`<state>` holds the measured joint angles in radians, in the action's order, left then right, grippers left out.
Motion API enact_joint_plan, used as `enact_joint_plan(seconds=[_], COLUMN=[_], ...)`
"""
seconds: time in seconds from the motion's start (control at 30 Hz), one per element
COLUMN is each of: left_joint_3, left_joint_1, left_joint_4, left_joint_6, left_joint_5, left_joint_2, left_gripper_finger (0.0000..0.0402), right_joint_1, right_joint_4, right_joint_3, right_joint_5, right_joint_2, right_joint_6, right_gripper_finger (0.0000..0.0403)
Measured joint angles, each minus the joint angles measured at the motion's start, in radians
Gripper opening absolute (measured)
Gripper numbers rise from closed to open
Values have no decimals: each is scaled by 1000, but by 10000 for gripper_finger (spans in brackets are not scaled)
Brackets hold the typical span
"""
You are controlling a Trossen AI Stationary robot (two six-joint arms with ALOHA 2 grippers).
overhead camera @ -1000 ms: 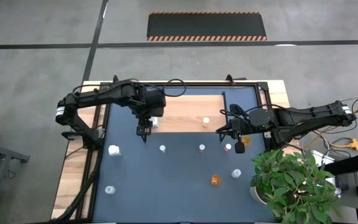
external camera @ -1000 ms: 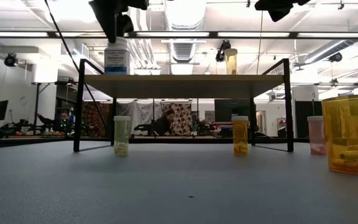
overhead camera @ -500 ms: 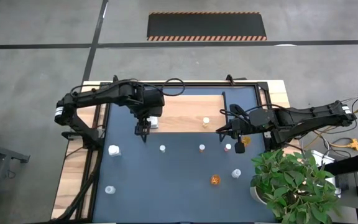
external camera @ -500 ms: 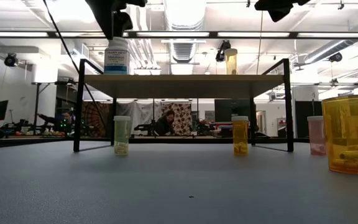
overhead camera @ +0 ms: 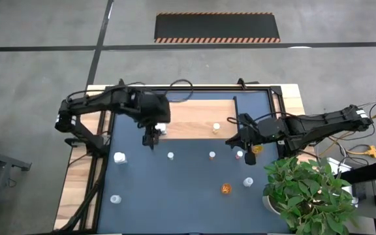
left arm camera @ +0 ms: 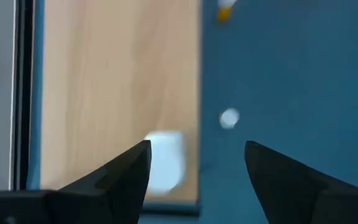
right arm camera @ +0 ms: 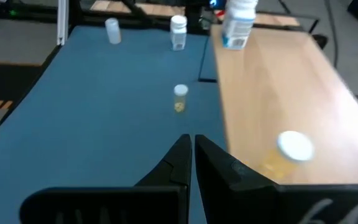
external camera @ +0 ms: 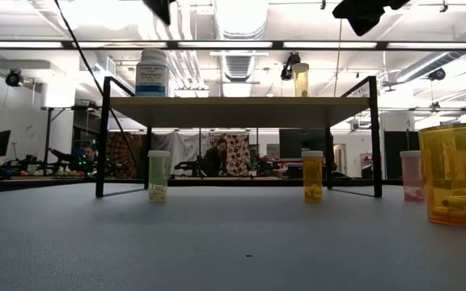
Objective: Pick and place medicine bottles onto shelf by color
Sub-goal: Put the left transparent bottle on the shelf
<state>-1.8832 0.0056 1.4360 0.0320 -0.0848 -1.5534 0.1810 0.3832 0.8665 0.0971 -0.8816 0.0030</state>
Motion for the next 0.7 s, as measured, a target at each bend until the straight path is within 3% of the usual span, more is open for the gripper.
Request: enact_joint_plan(seconds=[0.17, 0.4, 0.57, 0.7], left_joint_3=[40, 171, 314, 410], left_joint_1=[-146, -365, -456, -477], left_joint_4=[-157, -423, -681, -769], left_joint_6=[-42, -55, -49, -49], left_joint_5=[-56, -212, -238, -253], left_joint_2=[8, 5, 4, 4], left_gripper_finger=[242, 242, 242, 242], right_joint_1=[39, 94, 107, 109], right_joint_4=[-26, -54, -80, -85], right_joint_3=[0, -1, -1, -1], right_joint_5=[0, 0, 0, 0], right_joint_2=[-43, -94, -134, -175], right_joint_6=[-4, -22, -16, -14], right_gripper_finger=[13, 13, 13, 13])
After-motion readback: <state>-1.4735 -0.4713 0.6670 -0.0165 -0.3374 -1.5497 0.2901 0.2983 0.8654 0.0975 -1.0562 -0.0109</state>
